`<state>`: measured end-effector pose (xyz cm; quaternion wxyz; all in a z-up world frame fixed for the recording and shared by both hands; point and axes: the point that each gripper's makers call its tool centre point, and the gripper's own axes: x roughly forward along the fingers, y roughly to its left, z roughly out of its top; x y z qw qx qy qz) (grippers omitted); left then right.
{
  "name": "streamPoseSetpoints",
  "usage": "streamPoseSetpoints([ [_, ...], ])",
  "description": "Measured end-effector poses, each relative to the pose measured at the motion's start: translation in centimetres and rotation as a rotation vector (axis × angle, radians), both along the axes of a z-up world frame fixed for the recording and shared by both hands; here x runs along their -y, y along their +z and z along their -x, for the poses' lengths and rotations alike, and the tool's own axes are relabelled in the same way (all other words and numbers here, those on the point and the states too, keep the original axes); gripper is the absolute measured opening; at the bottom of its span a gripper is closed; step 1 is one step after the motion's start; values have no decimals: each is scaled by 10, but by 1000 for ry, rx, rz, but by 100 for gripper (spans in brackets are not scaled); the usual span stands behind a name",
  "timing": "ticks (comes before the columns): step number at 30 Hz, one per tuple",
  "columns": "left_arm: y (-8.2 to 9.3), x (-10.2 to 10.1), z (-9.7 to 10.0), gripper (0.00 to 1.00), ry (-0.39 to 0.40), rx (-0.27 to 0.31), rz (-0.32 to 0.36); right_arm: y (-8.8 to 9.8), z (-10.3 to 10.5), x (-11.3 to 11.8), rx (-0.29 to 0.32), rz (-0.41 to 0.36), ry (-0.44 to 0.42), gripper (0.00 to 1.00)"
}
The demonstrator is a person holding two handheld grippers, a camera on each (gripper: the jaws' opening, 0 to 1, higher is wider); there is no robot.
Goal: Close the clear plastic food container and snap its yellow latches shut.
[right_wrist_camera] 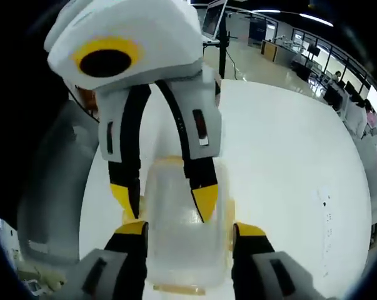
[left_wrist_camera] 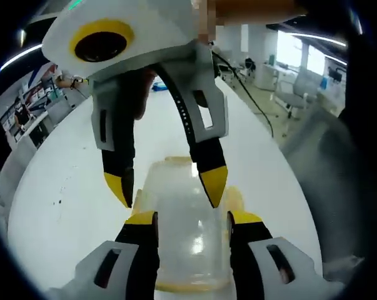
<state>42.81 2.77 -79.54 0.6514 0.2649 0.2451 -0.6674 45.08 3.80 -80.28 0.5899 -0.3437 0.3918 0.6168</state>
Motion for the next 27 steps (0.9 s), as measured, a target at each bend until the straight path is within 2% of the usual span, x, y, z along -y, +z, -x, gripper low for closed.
streamPoseSetpoints([
  [5, 1, 0, 6, 46, 14, 10, 11, 1, -3, -4, -25, -8, -4, 59],
  [9, -3, 1, 13, 52, 14, -6, 12, -2, 0, -5, -69, 3, 2, 64],
  [10, -5, 1, 13, 52, 13, 3, 4, -4, 2, -5, -96, 10, 0, 65],
  [14, -7, 1, 15, 53, 24, 31, -2, -9, -1, -3, -101, 36, 23, 66],
  [16, -13, -2, 15, 53, 31, 56, -33, -11, -4, -4, -105, 42, 27, 65],
  [17, -20, -7, 12, 53, 32, 87, -83, -11, -5, -4, -118, 45, 24, 65],
  [18, -17, -2, 12, 53, 8, 129, -51, -12, -5, -4, -126, 48, 24, 64],
  [19, -19, -2, 15, 54, 26, 111, -62, -13, -4, -4, -135, 55, 27, 62],
  [20, -19, -2, 15, 54, 30, 125, -69, -14, -4, -2, -143, 66, 30, 61],
  [23, -23, -4, 9, 50, 15, 268, -121, -21, -2, 2, -157, 112, 62, 61],
  [26, -26, -2, 11, 49, 32, 306, -137, -27, 0, 6, -151, 154, 125, 61],
  [27, -26, -3, 11, 48, 29, 325, -142, -26, 0, 4, -165, 150, 106, 61],
])
